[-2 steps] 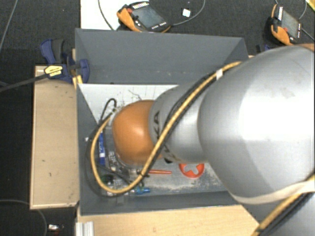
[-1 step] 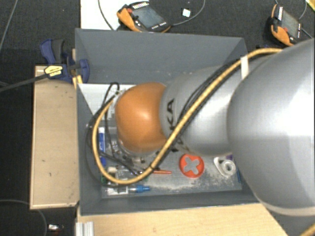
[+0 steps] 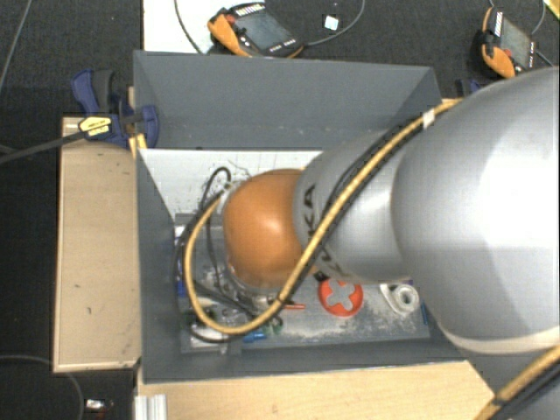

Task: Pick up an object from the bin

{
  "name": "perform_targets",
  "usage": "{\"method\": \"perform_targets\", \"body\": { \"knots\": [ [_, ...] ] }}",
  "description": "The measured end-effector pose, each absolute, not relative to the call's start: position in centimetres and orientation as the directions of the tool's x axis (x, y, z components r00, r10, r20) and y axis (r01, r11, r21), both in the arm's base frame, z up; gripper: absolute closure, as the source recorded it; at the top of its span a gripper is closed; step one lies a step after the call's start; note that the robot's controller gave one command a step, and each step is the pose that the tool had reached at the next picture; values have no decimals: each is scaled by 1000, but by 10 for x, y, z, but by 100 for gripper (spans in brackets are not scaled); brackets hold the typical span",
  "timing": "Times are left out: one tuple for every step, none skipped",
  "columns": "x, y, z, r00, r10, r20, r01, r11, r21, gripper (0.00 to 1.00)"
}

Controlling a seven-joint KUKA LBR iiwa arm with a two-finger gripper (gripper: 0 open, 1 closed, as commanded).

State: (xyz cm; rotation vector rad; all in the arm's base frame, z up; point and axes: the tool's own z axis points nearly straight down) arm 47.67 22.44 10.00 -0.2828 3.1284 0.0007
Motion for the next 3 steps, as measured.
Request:
{"method": "perform_targets", "body": {
  "knots": [
    [478, 231, 71, -979, -204, -18, -204, 979, 5, 0],
    [478, 256, 70, -978, -207, -12, -207, 978, 4, 100],
    [478, 256, 70, -978, -206, -11, -206, 979, 4, 100]
  ]
}}
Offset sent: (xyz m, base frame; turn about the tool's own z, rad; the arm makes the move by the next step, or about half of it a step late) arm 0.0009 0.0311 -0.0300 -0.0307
